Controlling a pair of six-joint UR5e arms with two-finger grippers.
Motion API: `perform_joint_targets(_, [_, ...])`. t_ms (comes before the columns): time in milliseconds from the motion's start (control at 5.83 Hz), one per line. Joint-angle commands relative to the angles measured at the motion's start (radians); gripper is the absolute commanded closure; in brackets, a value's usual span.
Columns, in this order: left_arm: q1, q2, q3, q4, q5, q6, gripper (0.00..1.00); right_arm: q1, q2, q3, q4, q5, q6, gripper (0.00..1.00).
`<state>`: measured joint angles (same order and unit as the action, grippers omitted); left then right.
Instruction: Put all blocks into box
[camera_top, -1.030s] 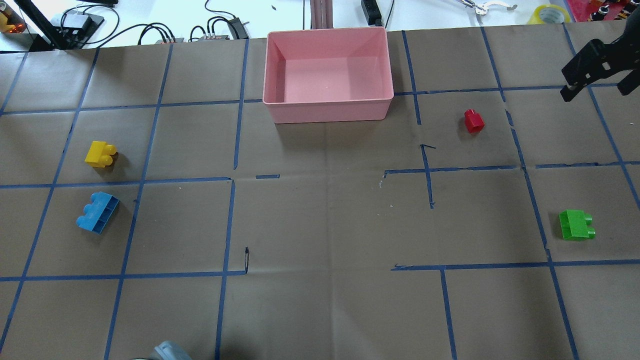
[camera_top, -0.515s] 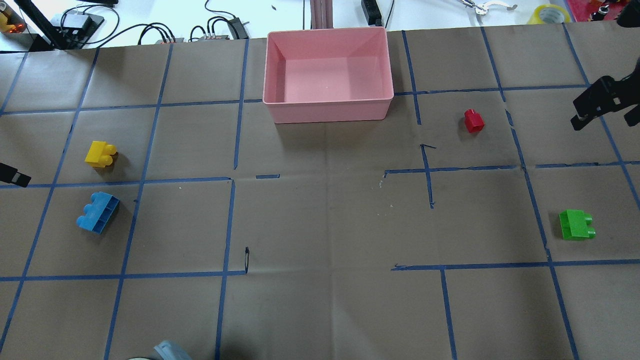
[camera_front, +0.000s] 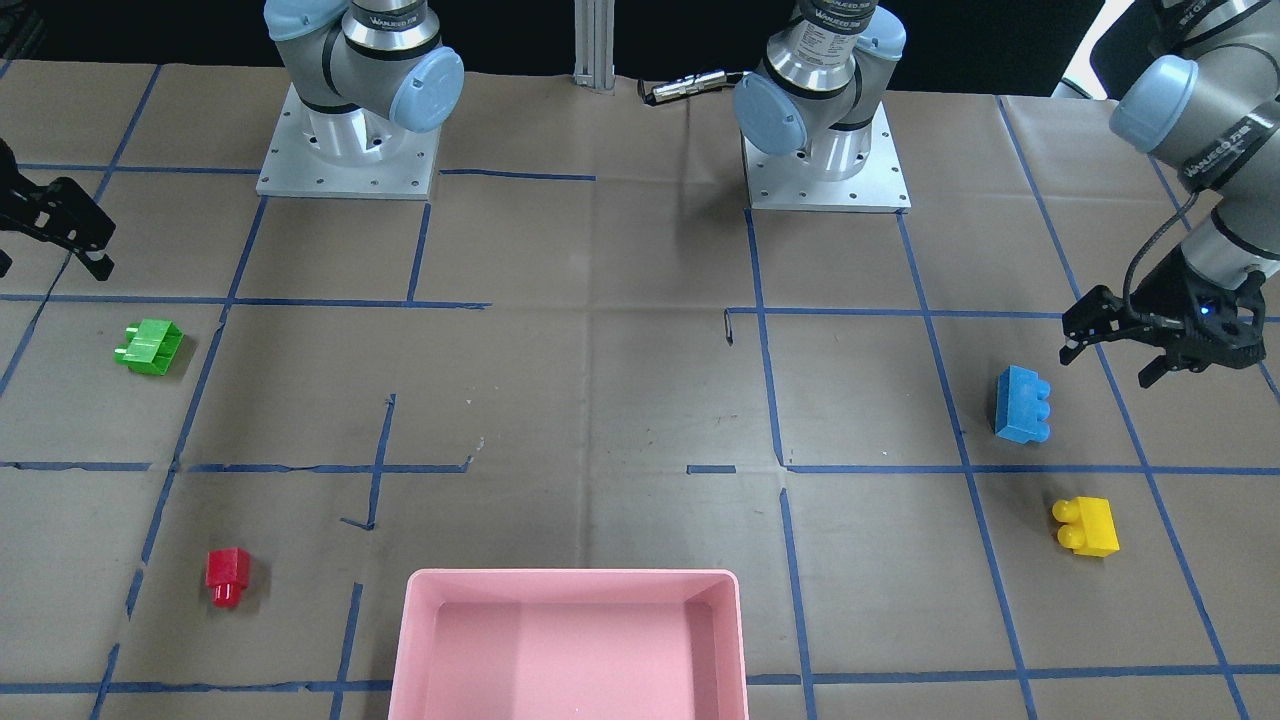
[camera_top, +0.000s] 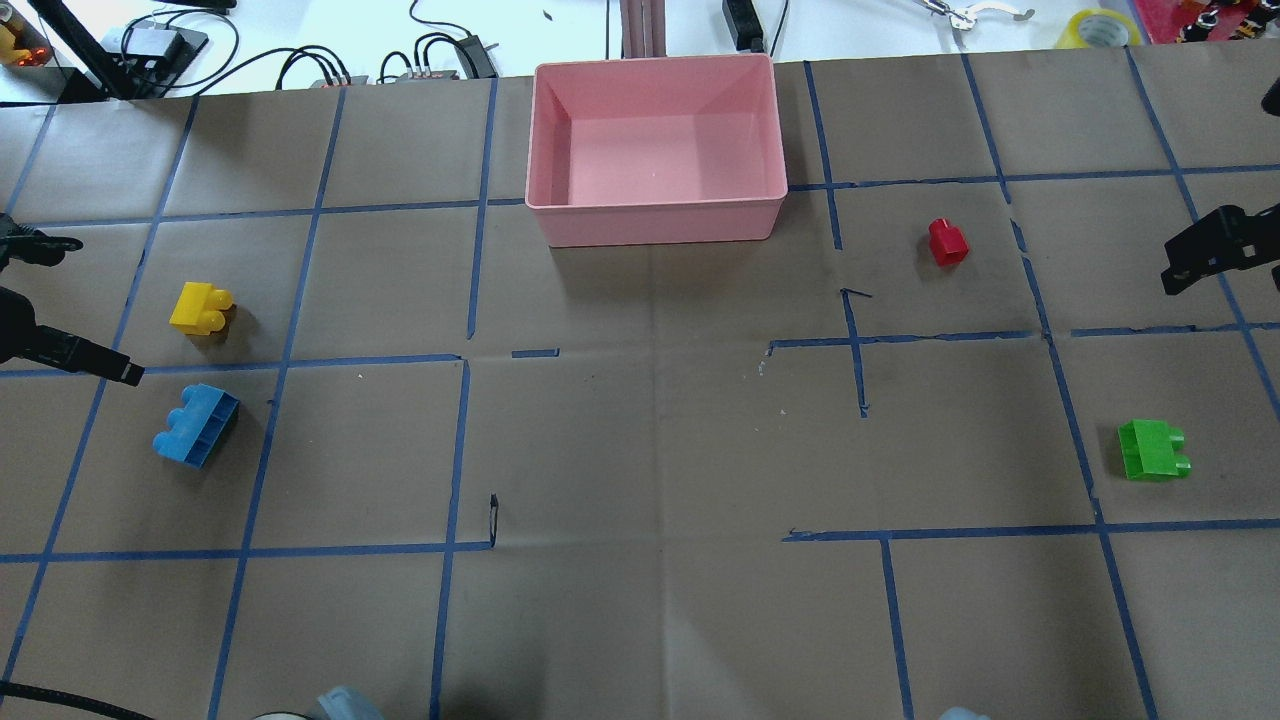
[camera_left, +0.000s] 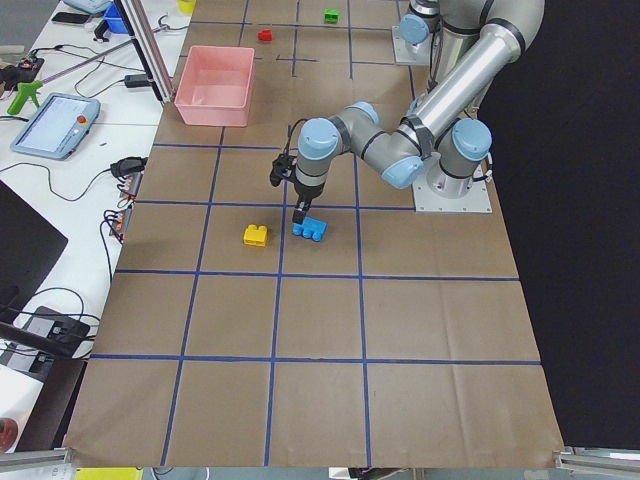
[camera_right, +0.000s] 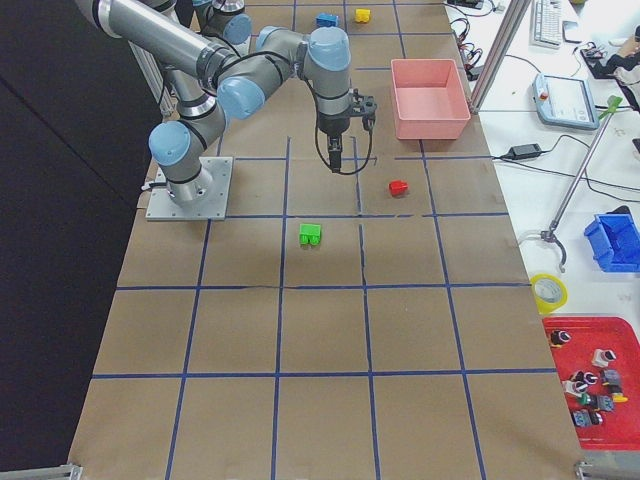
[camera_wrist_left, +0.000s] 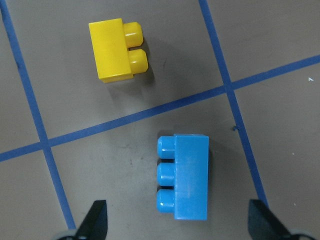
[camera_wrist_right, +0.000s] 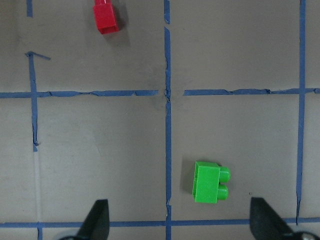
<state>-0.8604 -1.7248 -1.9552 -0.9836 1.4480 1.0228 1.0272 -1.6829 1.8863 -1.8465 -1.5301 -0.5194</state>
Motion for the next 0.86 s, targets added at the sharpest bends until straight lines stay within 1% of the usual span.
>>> perform_joint_targets(0, [-0.017, -0.076, -0.008, 0.052, -0.001, 0.0, 0.01, -0.006, 0.032, 0.057, -0.033, -0.011, -0.002, 0.01])
perform_joint_targets(172, [-0.017, -0.099, -0.024, 0.055, 0.0, -0.003, 0.01, -0.044, 0.096, 0.06, -0.069, -0.01, -0.008, 0.01])
perform_joint_targets(515, [-0.017, -0.127, -0.066, 0.101, 0.0, 0.008, 0.01, -0.09, 0.208, 0.086, -0.198, -0.018, -0.027, 0.01])
perform_joint_targets(687, [-0.017, -0.142, -0.068, 0.106, 0.003, 0.013, 0.01, -0.099, 0.232, 0.158, -0.367, -0.05, -0.031, 0.01])
